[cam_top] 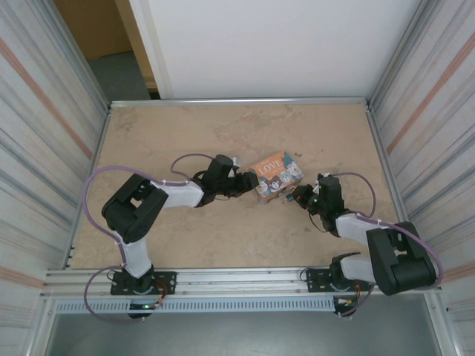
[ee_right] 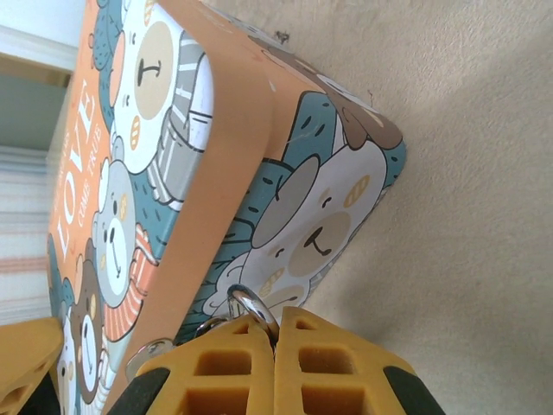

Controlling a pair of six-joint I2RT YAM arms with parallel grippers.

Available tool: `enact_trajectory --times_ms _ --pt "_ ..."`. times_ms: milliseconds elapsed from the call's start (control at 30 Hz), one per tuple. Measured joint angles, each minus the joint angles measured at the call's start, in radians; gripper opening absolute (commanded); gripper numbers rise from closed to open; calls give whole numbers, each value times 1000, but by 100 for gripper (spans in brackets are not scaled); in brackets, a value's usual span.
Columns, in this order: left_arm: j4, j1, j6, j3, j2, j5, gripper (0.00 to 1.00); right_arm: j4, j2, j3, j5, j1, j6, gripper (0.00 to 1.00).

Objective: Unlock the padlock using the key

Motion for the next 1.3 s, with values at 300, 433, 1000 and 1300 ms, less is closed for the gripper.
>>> enact_trajectory --times_ms 300,433,1000,1300 --pt "-30 71 23 4 0 91 48 -226 -209 29 17 -25 -98 0" --pt "-104 123 60 45 1 113 48 -345 -283 68 3 -25 -161 0" --pt "-327 232 188 225 60 142 51 -816 -481 261 -143 48 -388 0" --pt "-402 237 248 109 -226 82 55 -968 -449 360 -138 204 -440 0"
